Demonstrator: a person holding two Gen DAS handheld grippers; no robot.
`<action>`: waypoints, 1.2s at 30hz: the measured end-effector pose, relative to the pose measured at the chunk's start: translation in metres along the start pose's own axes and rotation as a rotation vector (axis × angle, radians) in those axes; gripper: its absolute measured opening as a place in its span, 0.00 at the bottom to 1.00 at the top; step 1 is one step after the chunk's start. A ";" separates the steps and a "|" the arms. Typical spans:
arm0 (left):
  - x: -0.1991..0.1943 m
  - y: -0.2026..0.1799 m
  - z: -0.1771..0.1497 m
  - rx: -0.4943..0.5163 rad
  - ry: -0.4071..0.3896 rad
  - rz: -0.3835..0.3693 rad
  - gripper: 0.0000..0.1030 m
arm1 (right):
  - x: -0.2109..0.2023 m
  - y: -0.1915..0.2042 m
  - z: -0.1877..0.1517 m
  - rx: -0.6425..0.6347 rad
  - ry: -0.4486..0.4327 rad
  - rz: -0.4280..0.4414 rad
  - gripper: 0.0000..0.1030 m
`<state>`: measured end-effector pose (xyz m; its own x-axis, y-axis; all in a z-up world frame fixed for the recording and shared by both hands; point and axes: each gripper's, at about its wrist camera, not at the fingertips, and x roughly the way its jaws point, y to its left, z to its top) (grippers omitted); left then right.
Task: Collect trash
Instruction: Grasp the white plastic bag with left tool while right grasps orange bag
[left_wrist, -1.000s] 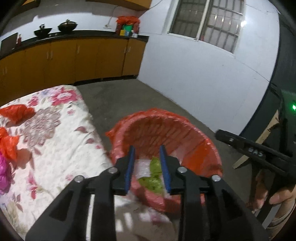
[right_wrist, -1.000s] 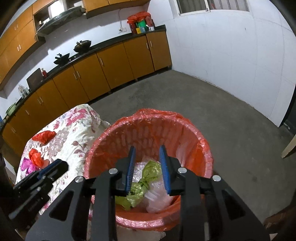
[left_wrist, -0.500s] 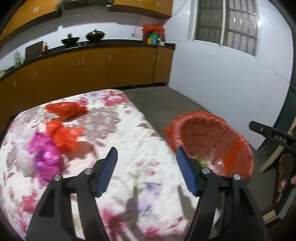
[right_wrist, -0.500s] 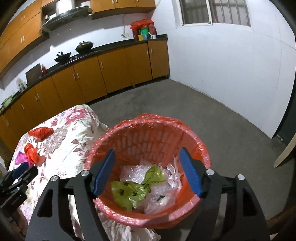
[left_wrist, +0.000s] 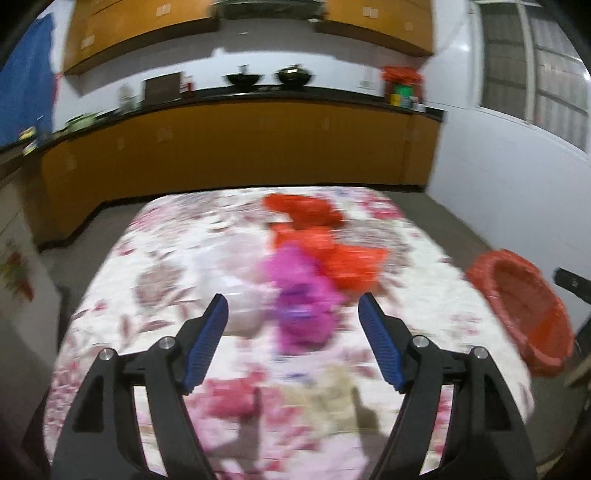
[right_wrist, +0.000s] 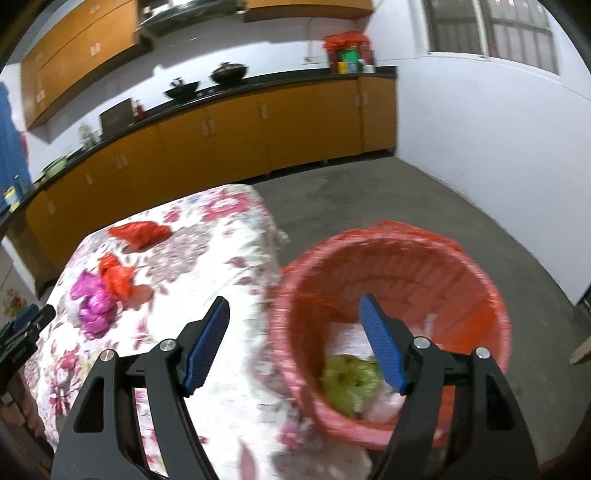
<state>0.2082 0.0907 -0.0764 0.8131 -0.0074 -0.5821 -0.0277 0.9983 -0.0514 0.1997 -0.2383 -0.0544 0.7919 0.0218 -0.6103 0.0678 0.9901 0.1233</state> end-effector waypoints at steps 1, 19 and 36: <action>0.003 0.013 0.001 -0.024 0.011 0.015 0.70 | 0.004 0.011 0.000 -0.012 0.004 0.018 0.71; 0.097 0.057 0.015 -0.119 0.182 0.020 0.58 | 0.044 0.109 -0.003 -0.122 0.056 0.130 0.70; 0.084 0.106 0.010 -0.128 0.168 0.091 0.21 | 0.098 0.201 0.004 -0.240 0.086 0.254 0.57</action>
<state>0.2794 0.1961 -0.1229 0.6960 0.0620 -0.7153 -0.1788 0.9798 -0.0891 0.2931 -0.0373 -0.0862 0.7105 0.2725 -0.6488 -0.2772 0.9558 0.0979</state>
